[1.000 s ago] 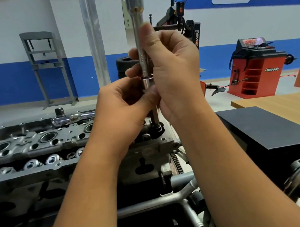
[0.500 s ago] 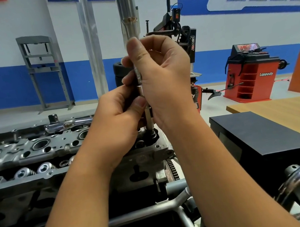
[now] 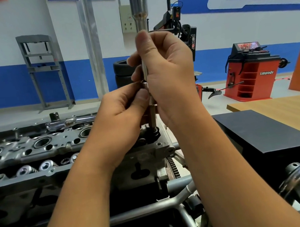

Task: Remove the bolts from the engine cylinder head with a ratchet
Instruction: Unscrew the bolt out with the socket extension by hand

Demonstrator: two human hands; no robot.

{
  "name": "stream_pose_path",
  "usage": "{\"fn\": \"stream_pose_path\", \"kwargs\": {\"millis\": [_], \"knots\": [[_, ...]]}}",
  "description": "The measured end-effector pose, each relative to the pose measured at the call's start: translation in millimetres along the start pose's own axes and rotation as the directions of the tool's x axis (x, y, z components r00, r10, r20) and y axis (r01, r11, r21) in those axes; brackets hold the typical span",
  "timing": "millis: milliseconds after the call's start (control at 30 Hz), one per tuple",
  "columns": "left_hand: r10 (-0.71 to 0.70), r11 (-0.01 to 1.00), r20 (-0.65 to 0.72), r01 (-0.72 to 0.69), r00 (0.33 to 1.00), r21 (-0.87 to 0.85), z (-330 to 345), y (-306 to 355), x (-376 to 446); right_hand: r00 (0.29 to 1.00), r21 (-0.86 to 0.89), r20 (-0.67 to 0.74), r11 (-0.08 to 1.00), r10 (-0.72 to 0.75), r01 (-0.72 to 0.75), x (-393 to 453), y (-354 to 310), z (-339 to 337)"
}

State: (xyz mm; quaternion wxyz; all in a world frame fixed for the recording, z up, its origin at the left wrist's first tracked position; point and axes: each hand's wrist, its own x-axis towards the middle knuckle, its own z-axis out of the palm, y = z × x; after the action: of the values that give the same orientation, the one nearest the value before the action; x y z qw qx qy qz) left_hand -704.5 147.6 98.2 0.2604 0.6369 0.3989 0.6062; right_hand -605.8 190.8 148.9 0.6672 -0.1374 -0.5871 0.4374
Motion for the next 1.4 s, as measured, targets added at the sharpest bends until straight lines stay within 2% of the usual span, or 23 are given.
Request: {"fn": "stream_pose_path", "kwargs": {"millis": [100, 200, 300, 400, 533, 667, 767, 900, 967, 1167, 1333, 1400], "knots": [[-0.008, 1.0, -0.013, 0.009, 1.0, 0.023, -0.3, 0.2, 1.1, 0.999, -0.021, 0.04, 1.0, 0.019, -0.018, 1.7, -1.2, -1.9], [0.011, 0.998, -0.083, -0.006, 0.996, 0.058, 0.0, 0.4, 1.5, 0.995, -0.044, 0.096, 0.998, 0.038, -0.034, 1.1, -1.8, -1.9], [0.032, 0.997, -0.138, -0.021, 0.99, 0.079, -0.3, 1.0, -0.3, 0.991, 0.0, 0.12, 0.998, 0.058, -0.058, -0.8, -3.3, -2.7], [-0.021, 0.996, -0.071, 0.027, 0.997, 0.084, 1.4, 1.7, -0.6, 0.995, -0.007, 0.096, 0.999, 0.032, -0.031, -0.6, -2.0, -3.5], [-0.083, 0.996, -0.004, 0.083, 0.997, -0.038, -0.5, 2.3, 1.2, 0.994, 0.008, 0.094, 0.999, 0.048, -0.048, 2.0, -3.3, -5.6], [-0.053, 0.998, -0.061, 0.054, 0.997, 0.018, -0.5, 1.0, 2.6, 0.99, 0.012, 0.12, 0.997, 0.069, -0.071, 1.3, -5.2, -8.6], [-0.016, 0.997, -0.094, 0.024, 0.995, 0.079, 0.7, -1.1, 1.9, 0.996, 0.024, 0.084, 0.999, 0.035, -0.037, -1.2, -6.1, -7.2], [-0.03, 0.999, 0.006, 0.031, 1.0, -0.016, 0.5, -0.9, 1.8, 0.997, 0.008, 0.067, 1.0, 0.026, -0.026, -1.4, -5.2, -5.6], [-0.037, 0.999, 0.005, 0.037, 0.999, -0.029, -2.0, -1.0, 1.3, 0.994, 0.028, 0.09, 0.998, 0.059, -0.062, -0.8, -6.2, -5.8], [0.003, 0.994, -0.089, 0.006, 0.996, 0.105, 0.6, 0.3, 0.9, 0.997, 0.06, 0.074, 0.998, 0.03, -0.035, -1.9, -8.0, -6.2], [-0.017, 0.999, 0.035, 0.016, 0.999, 0.042, 1.6, 2.4, -0.1, 0.996, 0.064, 0.089, 0.997, 0.032, -0.038, -0.2, -7.2, -8.6], [-0.017, 0.999, 0.033, 0.015, 0.999, 0.037, 1.5, 2.3, 0.6, 0.995, 0.069, 0.093, 0.997, 0.04, -0.047, 0.5, -6.9, -9.0]]}}
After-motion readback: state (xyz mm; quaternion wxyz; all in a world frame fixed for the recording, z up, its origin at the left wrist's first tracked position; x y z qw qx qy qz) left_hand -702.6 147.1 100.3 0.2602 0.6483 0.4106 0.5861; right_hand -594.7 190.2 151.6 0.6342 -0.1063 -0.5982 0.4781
